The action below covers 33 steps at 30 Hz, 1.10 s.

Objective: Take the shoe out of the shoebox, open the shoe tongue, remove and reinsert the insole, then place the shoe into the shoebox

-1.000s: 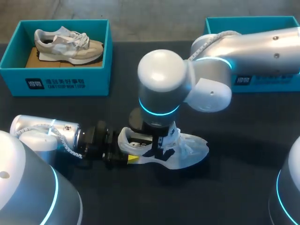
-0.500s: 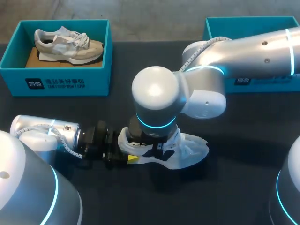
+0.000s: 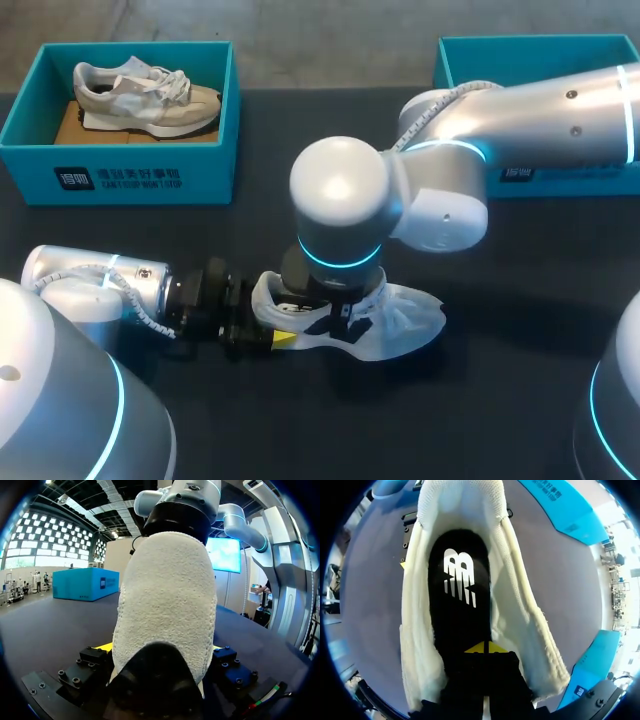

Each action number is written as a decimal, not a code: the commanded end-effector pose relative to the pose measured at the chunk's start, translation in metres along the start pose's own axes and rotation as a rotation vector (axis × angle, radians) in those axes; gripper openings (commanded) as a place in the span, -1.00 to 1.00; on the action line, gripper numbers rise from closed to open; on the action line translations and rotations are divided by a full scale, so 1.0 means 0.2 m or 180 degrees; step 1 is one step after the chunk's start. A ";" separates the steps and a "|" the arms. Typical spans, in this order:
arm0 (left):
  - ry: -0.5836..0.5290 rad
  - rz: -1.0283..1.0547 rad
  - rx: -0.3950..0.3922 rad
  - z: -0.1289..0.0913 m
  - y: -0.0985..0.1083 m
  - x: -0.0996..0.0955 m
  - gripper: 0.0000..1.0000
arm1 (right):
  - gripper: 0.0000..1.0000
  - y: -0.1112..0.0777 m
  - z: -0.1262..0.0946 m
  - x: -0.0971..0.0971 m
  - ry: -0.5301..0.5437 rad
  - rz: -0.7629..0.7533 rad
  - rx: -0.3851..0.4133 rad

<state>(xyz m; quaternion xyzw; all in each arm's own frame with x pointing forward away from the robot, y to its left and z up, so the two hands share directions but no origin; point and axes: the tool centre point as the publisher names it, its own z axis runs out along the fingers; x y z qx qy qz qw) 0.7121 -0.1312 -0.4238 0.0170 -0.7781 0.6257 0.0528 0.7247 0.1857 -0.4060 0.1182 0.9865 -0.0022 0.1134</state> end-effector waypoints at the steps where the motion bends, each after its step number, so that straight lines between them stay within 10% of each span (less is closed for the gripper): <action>1: 0.0004 -0.0002 -0.0003 0.00 0.01 -0.01 -1.00 | -1.00 0.01 0.05 -0.02 0.0062 -0.0008 0.0005; 11: 0.0004 -0.0002 -0.0003 0.00 0.01 -0.01 -1.00 | -0.48 0.01 0.07 0.00 0.0178 -0.0018 0.0049; 33: 0.0004 -0.0002 -0.0003 0.00 0.01 -0.01 -1.00 | -0.45 0.05 0.17 0.14 0.0728 -0.0072 0.0138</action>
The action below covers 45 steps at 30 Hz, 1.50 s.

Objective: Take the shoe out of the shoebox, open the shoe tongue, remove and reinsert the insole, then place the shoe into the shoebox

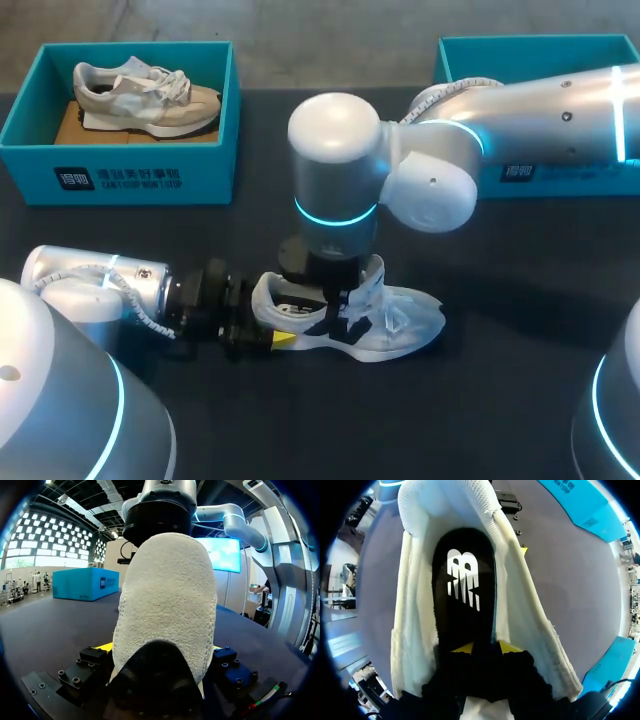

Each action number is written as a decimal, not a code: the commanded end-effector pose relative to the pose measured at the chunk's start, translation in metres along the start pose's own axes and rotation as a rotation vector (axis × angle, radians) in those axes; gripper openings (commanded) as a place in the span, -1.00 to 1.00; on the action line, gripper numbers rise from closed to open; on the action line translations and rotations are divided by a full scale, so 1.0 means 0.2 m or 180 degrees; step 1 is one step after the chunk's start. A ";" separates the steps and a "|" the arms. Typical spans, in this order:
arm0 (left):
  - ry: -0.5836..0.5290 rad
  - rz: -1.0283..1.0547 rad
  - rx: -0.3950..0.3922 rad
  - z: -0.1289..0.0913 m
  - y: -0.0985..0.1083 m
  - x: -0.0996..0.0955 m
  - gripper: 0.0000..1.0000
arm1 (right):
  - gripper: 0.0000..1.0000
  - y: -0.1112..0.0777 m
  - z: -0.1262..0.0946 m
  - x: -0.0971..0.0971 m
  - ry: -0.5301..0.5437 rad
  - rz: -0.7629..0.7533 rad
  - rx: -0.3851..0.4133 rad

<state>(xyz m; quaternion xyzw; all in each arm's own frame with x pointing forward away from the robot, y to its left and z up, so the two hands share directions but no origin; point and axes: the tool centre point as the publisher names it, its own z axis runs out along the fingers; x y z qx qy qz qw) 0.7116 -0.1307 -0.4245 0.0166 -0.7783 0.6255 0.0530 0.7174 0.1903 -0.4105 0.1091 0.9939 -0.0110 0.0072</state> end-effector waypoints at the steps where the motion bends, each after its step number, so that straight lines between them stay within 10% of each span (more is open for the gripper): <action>1: 0.0002 -0.0003 -0.0001 0.00 0.01 -0.02 -1.00 | -0.44 0.04 0.18 0.06 0.0091 0.0003 0.0010; 24: 0.0002 -0.0003 -0.0001 0.00 0.01 -0.02 -1.00 | -0.51 0.07 0.19 0.23 0.0606 -0.0047 0.0190; 29: 0.0002 -0.0003 -0.0001 0.00 0.01 -0.02 -1.00 | -0.90 0.06 0.19 0.26 0.0650 -0.0046 0.0187; 45: 0.0002 -0.0003 -0.0001 0.00 0.01 -0.02 -1.00 | -1.00 -0.01 -0.03 0.28 0.0181 0.0193 -0.0071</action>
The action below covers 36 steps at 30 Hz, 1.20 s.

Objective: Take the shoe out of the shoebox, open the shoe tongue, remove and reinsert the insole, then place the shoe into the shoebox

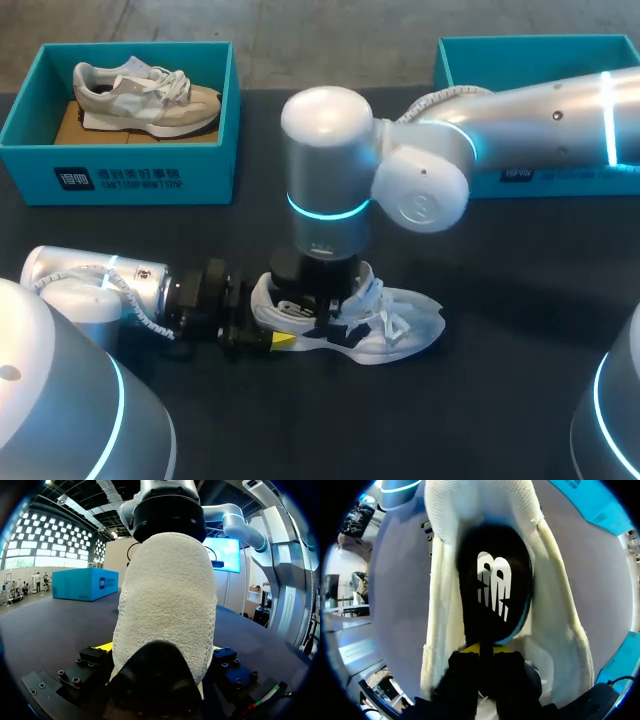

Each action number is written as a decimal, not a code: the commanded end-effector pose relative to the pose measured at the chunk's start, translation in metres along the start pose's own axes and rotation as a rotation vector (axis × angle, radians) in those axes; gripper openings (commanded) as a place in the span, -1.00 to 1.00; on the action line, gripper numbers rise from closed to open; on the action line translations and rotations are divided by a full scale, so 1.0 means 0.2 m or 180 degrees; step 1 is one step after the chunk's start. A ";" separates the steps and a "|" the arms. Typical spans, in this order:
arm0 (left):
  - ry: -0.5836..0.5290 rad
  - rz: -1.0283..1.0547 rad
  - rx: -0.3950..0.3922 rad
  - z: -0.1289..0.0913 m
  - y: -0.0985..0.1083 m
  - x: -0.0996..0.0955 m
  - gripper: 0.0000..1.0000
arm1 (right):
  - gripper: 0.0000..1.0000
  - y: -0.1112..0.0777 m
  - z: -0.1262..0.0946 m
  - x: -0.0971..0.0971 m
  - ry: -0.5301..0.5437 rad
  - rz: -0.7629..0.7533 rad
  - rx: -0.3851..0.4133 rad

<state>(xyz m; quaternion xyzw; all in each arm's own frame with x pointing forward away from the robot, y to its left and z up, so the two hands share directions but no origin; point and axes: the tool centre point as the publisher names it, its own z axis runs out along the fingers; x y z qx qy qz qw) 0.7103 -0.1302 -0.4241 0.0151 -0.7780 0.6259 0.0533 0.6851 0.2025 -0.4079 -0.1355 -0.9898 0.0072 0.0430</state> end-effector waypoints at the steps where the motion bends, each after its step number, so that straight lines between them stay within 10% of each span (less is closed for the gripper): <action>1: -0.0006 -0.0010 -0.0004 0.00 0.01 -0.02 -1.00 | -1.00 -0.04 -0.03 0.10 -0.0184 0.0022 -0.0117; 36: -0.0006 -0.0010 -0.0004 0.00 0.01 -0.02 -1.00 | -1.00 -0.12 -0.30 -0.06 -0.0823 0.0286 -0.1217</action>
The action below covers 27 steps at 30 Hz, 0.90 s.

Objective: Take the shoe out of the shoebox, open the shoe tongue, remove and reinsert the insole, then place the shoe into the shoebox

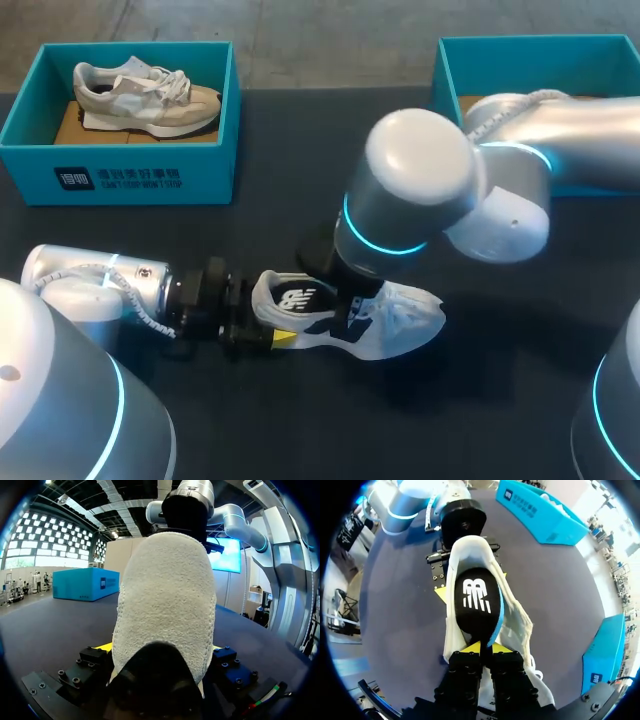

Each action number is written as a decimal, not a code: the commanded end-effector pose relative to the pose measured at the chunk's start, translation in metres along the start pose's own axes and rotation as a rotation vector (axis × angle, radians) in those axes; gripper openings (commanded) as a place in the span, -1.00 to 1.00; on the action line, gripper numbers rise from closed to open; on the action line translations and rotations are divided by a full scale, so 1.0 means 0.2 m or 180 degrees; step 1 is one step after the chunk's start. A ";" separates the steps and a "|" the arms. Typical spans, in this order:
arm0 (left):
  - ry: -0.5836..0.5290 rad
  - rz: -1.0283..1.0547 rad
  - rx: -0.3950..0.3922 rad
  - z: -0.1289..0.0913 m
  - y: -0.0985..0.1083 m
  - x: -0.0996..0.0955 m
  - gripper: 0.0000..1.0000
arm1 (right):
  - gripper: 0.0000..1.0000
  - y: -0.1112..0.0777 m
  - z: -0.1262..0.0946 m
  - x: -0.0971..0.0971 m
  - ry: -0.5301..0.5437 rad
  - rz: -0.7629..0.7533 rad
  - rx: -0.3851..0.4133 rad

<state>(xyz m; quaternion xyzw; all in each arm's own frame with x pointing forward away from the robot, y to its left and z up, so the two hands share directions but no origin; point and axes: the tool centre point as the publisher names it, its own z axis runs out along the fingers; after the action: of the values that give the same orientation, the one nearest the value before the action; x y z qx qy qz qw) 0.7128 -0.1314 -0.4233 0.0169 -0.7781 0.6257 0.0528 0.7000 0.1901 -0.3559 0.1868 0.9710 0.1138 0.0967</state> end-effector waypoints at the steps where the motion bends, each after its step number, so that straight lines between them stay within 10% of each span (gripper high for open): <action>1: 0.0004 -0.0003 -0.0003 0.00 0.01 -0.01 -1.00 | -1.00 -0.07 -0.05 -0.02 -0.0046 0.0004 -0.0374; 12: 0.0004 -0.0003 -0.0003 0.00 0.01 -0.01 -1.00 | -1.00 -0.04 -0.07 -0.05 -0.0075 -0.0122 -0.0426; 14: 0.0004 -0.0003 -0.0003 0.00 0.01 -0.01 -1.00 | -0.28 -0.03 -0.07 -0.05 -0.0057 -0.0136 -0.0358; 15: 0.0004 -0.0003 -0.0003 0.00 0.01 -0.01 -1.00 | 0.58 -0.02 -0.07 -0.05 -0.0058 -0.0156 -0.0354; 16: 0.0004 -0.0003 -0.0003 0.00 0.01 -0.01 -1.00 | 0.73 -0.01 -0.08 -0.05 -0.0048 -0.0171 -0.0313; 27: 0.0004 -0.0003 -0.0003 0.00 0.01 -0.01 -1.00 | 0.16 0.05 -0.12 -0.06 0.0042 -0.0266 -0.0104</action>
<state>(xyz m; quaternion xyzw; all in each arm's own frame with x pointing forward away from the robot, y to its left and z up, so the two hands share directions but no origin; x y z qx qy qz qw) 0.7131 -0.1314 -0.4237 0.0169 -0.7782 0.6256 0.0528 0.7065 0.1830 -0.3326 0.1443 0.9740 0.1425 0.1008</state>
